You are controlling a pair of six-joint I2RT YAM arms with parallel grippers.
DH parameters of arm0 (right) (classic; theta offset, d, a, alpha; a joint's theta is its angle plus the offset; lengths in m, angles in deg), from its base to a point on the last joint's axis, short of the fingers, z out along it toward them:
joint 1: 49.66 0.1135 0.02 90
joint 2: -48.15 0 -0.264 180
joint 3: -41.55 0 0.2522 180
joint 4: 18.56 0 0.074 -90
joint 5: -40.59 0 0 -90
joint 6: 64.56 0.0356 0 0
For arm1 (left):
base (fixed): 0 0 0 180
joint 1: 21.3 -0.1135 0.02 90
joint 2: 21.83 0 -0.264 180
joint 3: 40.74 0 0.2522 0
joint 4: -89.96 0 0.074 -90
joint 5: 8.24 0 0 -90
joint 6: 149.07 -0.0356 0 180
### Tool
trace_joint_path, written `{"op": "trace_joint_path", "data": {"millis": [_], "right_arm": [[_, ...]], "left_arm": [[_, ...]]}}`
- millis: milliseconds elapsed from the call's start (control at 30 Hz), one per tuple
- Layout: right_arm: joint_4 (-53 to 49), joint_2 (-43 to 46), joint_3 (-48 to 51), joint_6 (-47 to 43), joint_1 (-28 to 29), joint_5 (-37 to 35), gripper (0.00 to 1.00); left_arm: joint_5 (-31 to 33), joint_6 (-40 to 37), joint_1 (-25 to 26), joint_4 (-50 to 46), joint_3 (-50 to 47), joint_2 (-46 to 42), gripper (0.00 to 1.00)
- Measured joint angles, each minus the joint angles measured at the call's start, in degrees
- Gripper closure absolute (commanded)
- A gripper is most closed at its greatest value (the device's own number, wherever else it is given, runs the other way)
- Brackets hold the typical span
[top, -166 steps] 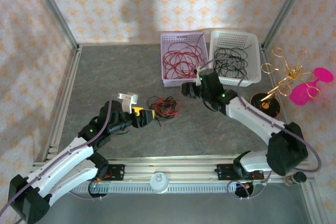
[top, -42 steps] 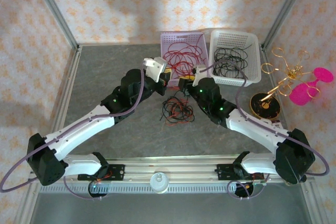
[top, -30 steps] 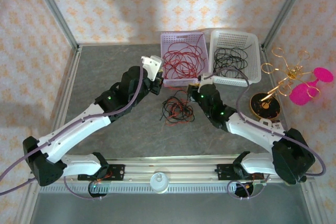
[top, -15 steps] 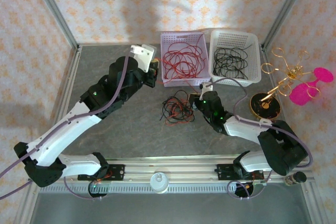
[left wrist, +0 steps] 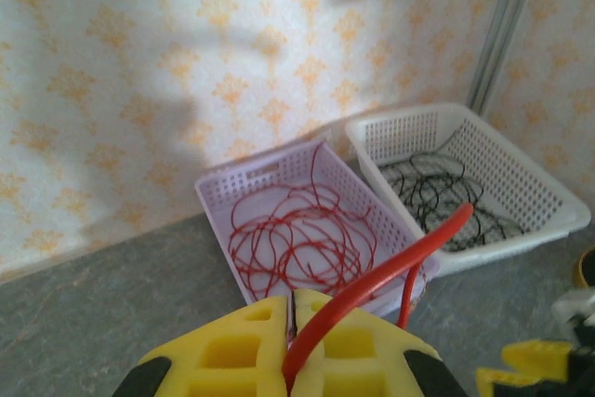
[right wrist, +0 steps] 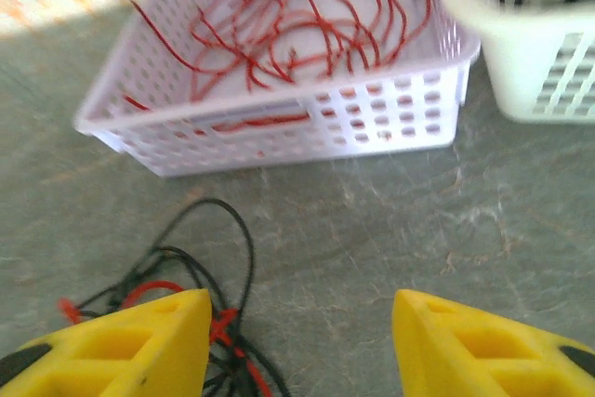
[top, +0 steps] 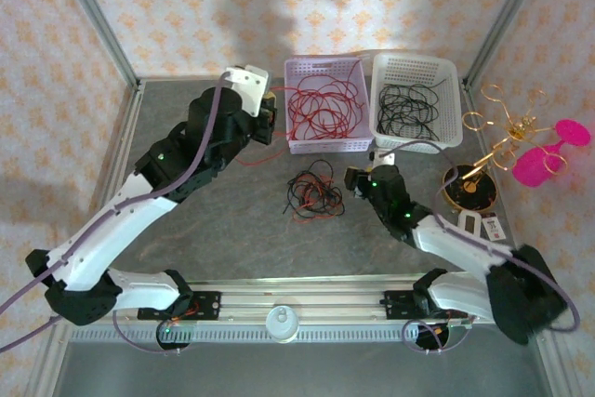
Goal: Untangle the cables
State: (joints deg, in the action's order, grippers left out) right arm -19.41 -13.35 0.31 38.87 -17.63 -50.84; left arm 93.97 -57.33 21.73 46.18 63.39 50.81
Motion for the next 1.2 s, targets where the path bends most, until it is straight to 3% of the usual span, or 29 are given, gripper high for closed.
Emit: {"op": "trace_joint_path", "data": {"millis": [100,200,367,567,633,800,867,900,1000,1033,1200], "right_arm": [[-2.8,9.3,-2.3,-2.1,0.0,4.9,0.4],[-4.2,12.7,-8.1,-5.4,-0.1,14.1,0.4],[-5.8,7.0,-21.1,-12.3,-0.1,25.0,0.4],[-10.5,-0.6,-30.1,-22.9,-0.1,33.0,0.38],[-11.9,-2.7,-31.8,-25.6,-0.1,33.9,0.46],[-14.5,-8.0,-35.9,-29.7,-0.1,34.6,0.94],[-15.6,-10.1,-38.1,-30.4,-0.1,34.3,1.0],[-16.1,-10.5,-38.7,-30.4,-0.1,33.9,1.0],[-16.6,-10.7,-40.0,-29.5,-0.1,31.7,1.0],[-16.7,-10.7,-40.8,-28.9,-0.1,30.7,1.0],[-20.6,-12.1,-49.2,-25.4,-0.1,22.7,1.0]], "left_arm": [[-1.3,0.2,0.0,-1.7,0.0,1.3,1.0],[-3.3,0.1,0.0,-3.5,0.0,1.9,1.0],[-8.0,0.1,0.0,-4.5,-0.8,1.9,1.0],[-14.0,-0.3,0.0,-6.0,-3.2,2.1,1.0],[-15.1,-0.4,0.0,-6.3,-3.5,2.1,1.0],[-16.4,-0.7,0.0,-6.6,-5.0,2.1,1.0],[-16.3,-0.7,0.0,-6.6,-5.9,2.1,1.0],[-16.3,-0.7,0.0,-6.6,-6.3,2.1,0.95],[-15.3,-0.7,0.0,-6.4,-7.7,2.1,0.51],[-14.7,-0.7,0.0,-5.9,-8.4,1.9,0.43],[-11.3,-0.5,0.0,-1.5,-15.5,-1.2,0.32]]}}
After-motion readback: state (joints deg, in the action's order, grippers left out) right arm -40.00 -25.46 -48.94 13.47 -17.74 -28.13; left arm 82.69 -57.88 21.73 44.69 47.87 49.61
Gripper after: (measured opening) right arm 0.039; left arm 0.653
